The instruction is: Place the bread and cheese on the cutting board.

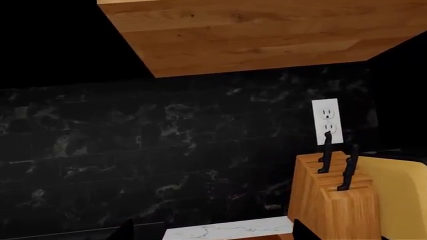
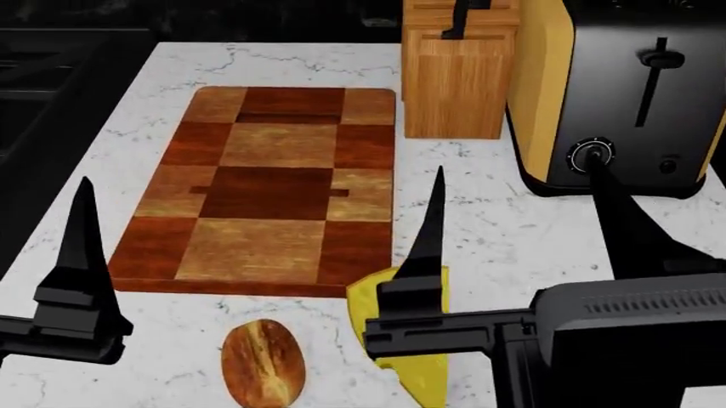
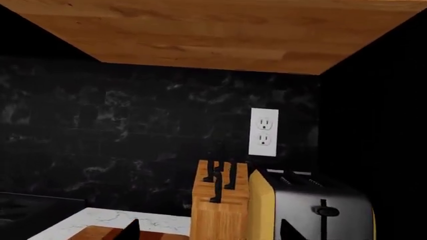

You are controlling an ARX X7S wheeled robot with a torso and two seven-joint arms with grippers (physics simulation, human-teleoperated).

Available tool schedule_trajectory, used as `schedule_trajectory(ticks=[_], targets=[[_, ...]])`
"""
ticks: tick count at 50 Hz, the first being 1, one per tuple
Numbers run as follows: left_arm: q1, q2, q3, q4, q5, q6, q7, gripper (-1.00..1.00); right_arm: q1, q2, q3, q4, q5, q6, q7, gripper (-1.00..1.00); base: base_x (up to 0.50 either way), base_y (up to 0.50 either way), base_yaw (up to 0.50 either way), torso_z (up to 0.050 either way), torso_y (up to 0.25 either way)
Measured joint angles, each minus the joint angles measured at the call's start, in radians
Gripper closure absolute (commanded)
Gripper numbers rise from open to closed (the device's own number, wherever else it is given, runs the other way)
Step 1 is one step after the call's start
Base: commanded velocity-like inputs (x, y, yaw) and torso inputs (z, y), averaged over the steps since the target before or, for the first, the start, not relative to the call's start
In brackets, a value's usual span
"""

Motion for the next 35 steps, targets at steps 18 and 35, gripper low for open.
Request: schedule_trajectory(ticks=[18,35], targets=[[-0.002,-0.007,0.000,0.007,-0.017,-0.004,-0.006,-1.00,0.226,0.079,0.110,-0.033,0.442,0.438,0.267,-1.00,0.00,0.00,0.00,0.000,0.001],[-0.006,-0.012,-0.015,0.030,-0.043,-0.023,-0.015,-1.00,0.498,0.246,0.063,0.229,1.306,0.549,0.820,-1.00,0.00,0.00,0.00,0.000,0.000]])
